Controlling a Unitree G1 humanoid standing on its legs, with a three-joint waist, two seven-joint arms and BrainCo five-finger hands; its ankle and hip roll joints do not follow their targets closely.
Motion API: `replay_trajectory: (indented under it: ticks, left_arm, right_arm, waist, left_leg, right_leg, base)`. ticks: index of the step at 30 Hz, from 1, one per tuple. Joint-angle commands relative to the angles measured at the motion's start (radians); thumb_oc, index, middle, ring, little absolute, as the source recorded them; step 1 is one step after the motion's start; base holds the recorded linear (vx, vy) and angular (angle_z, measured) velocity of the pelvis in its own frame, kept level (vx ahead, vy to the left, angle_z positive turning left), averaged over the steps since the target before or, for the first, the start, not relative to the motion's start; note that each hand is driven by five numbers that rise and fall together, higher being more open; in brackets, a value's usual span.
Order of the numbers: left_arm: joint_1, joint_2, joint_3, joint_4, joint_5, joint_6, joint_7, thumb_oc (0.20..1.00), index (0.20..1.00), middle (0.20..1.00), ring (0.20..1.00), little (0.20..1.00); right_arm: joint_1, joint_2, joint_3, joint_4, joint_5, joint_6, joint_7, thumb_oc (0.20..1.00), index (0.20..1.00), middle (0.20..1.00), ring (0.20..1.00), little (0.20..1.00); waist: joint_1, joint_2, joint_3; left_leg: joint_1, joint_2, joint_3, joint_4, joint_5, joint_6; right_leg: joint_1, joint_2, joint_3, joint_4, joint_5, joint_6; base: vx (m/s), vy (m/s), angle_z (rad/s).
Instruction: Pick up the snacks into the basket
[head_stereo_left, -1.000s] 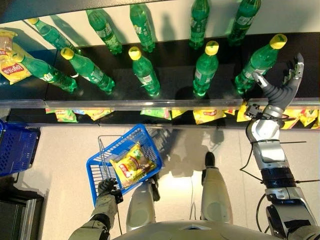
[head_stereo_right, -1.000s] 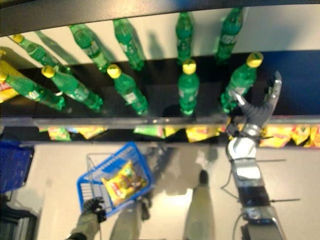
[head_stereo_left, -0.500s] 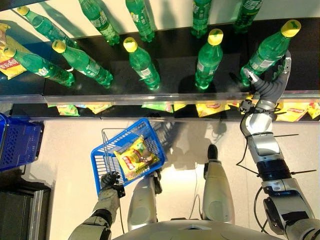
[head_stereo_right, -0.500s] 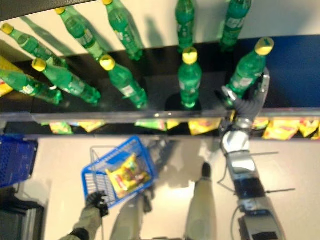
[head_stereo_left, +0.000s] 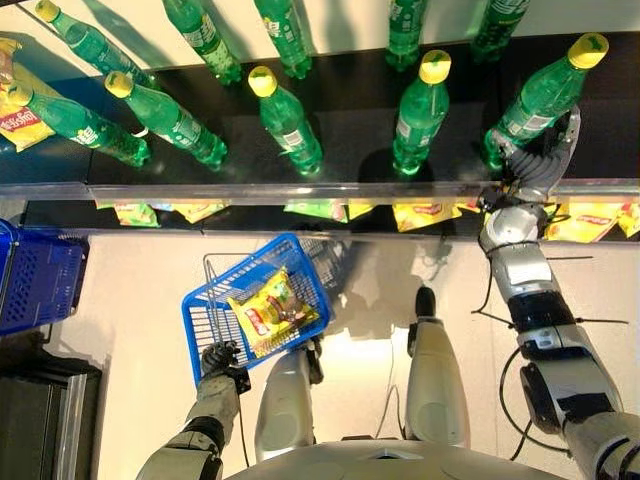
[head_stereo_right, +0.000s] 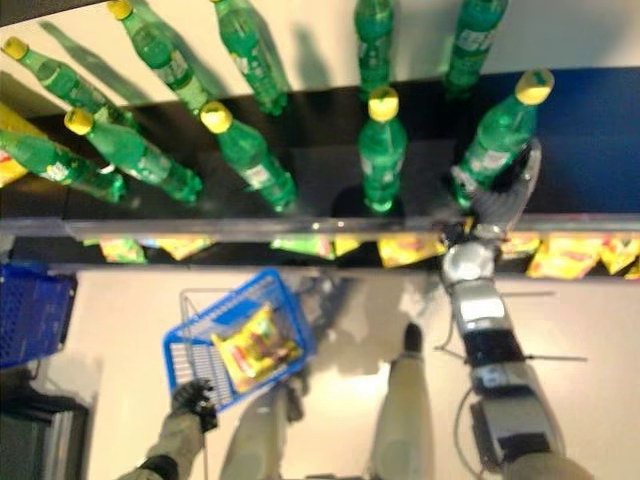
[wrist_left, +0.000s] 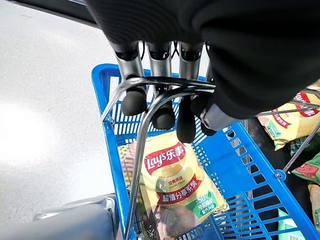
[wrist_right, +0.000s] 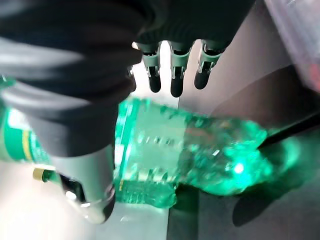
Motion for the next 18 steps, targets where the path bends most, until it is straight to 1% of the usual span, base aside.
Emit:
replay_trajectory:
  ticks: [1, 9, 14, 15, 16, 17, 18]
  left_arm:
    - [0.021, 0.079, -0.021, 0.011, -0.049, -0.012, 0.034, 0.2, 0.2, 0.2, 0.2, 0.2]
    - [0.015, 0.087, -0.028, 0.003, -0.073, -0.018, 0.03, 0.2, 0.2, 0.2, 0.2, 0.2]
    - [0.022, 0.089, -0.034, -0.013, -0.085, -0.025, 0.031, 0.2, 0.2, 0.2, 0.2, 0.2]
    - [0.022, 0.089, -0.034, -0.013, -0.085, -0.025, 0.031, 0.2, 0.2, 0.2, 0.2, 0.2]
    - [0.021, 0.091, -0.033, -0.009, -0.086, -0.023, 0.03, 0.2, 0.2, 0.2, 0.2, 0.2]
    - [0.015, 0.092, -0.028, -0.001, -0.088, -0.022, 0.031, 0.2, 0.2, 0.2, 0.2, 0.2]
    - [0.015, 0.092, -0.028, 0.0, -0.088, -0.022, 0.031, 0.2, 0.2, 0.2, 0.2, 0.2]
  right_arm:
    - [-0.063, -0.029, -0.01, -0.019, 0.031, -0.062, -0.017, 1.0, 1.0, 1.0, 1.0, 1.0]
    - [-0.132, -0.031, 0.02, -0.003, 0.054, -0.071, -0.009, 1.0, 1.0, 1.0, 1.0, 1.0]
    - [-0.169, -0.049, 0.032, 0.013, 0.056, -0.068, -0.003, 1.0, 1.0, 1.0, 1.0, 1.0]
    - [-0.169, -0.049, 0.032, 0.013, 0.056, -0.068, -0.003, 0.875, 0.875, 0.875, 0.875, 0.875]
    - [-0.174, -0.053, 0.033, 0.014, 0.055, -0.069, -0.002, 0.708, 0.708, 0.708, 0.708, 0.708]
    - [-0.172, -0.049, 0.034, 0.006, 0.055, -0.073, -0.003, 0.2, 0.2, 0.2, 0.2, 0.2]
    - [-0.172, -0.049, 0.034, 0.006, 0.055, -0.073, -0.003, 0.2, 0.2, 0.2, 0.2, 0.2]
  waist:
    - [0.022, -0.035, -0.019]
    - [0.032, -0.037, -0.011]
    - [0.04, -0.038, -0.007]
    - [0.04, -0.038, -0.007]
    - [0.04, -0.039, -0.007]
    - [0.04, -0.041, -0.007]
    - [0.04, -0.041, -0.008]
  left_leg:
    - [-0.008, -0.006, -0.02, 0.129, -0.117, 0.037]
    - [-0.025, -0.009, -0.027, 0.131, -0.112, 0.039]
    - [-0.038, -0.013, -0.032, 0.134, -0.111, 0.042]
    - [-0.038, -0.013, -0.032, 0.134, -0.111, 0.042]
    - [-0.038, -0.014, -0.033, 0.134, -0.111, 0.042]
    - [-0.04, -0.014, -0.036, 0.133, -0.109, 0.041]
    - [-0.04, -0.014, -0.036, 0.133, -0.109, 0.041]
  right_leg:
    - [0.009, 0.0, 0.021, -0.089, 0.12, 0.032]
    - [-0.004, 0.003, 0.019, -0.086, 0.119, 0.027]
    - [-0.01, 0.005, 0.018, -0.084, 0.118, 0.025]
    - [-0.01, 0.005, 0.018, -0.084, 0.118, 0.025]
    - [-0.011, 0.006, 0.018, -0.084, 0.119, 0.025]
    - [-0.011, 0.006, 0.018, -0.085, 0.118, 0.024]
    - [-0.011, 0.006, 0.018, -0.085, 0.118, 0.024]
  base:
    - [0.0, 0.0, 0.0]
    - [0.0, -0.001, 0.02]
    - [0.0, 0.0, 0.0]
    - [0.0, 0.0, 0.0]
    - [0.0, 0.0, 0.0]
    - [0.0, 0.0, 0.0]
    - [0.0, 0.0, 0.0]
